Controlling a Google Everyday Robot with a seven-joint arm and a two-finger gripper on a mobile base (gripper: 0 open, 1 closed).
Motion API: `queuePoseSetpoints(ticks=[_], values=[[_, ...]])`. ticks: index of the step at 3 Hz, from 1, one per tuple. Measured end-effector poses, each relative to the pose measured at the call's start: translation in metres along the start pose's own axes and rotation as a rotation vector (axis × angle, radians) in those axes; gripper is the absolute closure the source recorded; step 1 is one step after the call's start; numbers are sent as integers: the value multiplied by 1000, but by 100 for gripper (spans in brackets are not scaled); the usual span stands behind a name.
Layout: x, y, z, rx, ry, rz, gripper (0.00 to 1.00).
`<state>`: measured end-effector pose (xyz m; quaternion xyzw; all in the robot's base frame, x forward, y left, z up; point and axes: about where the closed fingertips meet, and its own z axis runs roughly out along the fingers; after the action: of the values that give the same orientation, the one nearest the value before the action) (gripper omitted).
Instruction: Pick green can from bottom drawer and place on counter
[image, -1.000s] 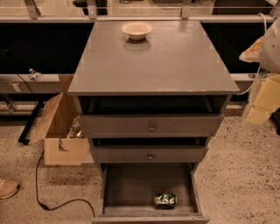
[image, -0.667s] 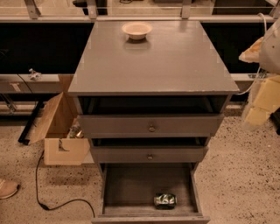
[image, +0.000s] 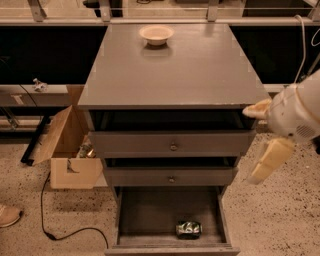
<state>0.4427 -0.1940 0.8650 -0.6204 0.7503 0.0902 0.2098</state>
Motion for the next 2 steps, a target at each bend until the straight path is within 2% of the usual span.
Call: queuePoseSetpoints(ticks=[1,2], values=[[18,13,72,-67,-152,-5,0],[23,13,89,-72,-184,-17,0]])
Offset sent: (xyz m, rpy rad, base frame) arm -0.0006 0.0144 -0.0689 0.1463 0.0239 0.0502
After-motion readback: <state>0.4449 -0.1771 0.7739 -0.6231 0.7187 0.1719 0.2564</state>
